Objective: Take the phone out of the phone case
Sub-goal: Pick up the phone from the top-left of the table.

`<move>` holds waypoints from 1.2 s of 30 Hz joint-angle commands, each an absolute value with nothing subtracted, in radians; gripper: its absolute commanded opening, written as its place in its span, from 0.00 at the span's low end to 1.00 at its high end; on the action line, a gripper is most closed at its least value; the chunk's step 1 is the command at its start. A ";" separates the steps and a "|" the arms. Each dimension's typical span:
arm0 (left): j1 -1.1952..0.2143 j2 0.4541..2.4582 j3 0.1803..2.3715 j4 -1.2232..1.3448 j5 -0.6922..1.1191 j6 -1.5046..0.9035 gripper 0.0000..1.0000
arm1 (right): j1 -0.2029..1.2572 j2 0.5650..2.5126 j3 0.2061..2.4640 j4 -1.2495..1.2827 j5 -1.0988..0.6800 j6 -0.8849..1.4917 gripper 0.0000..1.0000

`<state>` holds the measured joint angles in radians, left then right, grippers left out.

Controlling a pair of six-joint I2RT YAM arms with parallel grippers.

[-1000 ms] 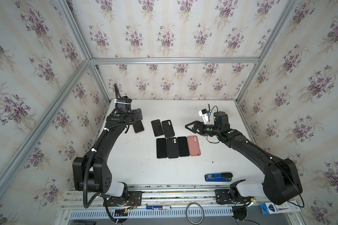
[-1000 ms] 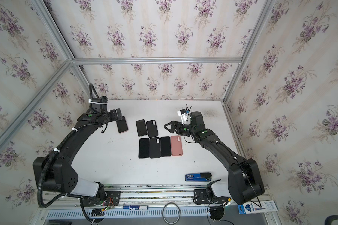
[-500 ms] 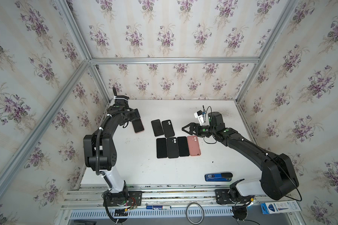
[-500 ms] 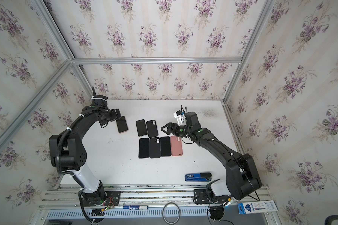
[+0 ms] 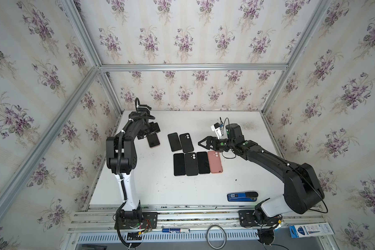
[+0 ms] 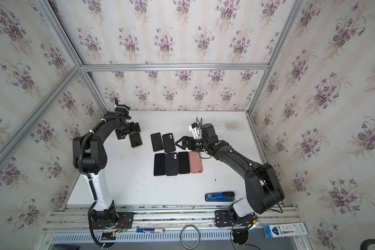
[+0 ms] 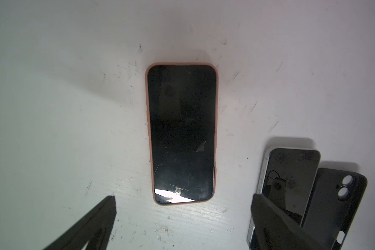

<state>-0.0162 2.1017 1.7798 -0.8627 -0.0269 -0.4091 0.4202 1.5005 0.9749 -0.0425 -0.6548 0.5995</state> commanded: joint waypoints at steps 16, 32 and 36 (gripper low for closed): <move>-0.024 2.244 1.902 -0.955 -0.102 -0.419 1.00 | 0.453 1.559 1.019 0.038 -0.687 0.626 0.99; -0.030 2.343 2.019 -0.983 -0.092 -0.412 0.99 | 0.459 1.565 1.014 0.067 -0.698 0.647 0.99; -0.031 2.365 2.044 -0.990 -0.078 -0.410 0.96 | 0.459 1.567 1.010 0.081 -0.701 0.655 0.99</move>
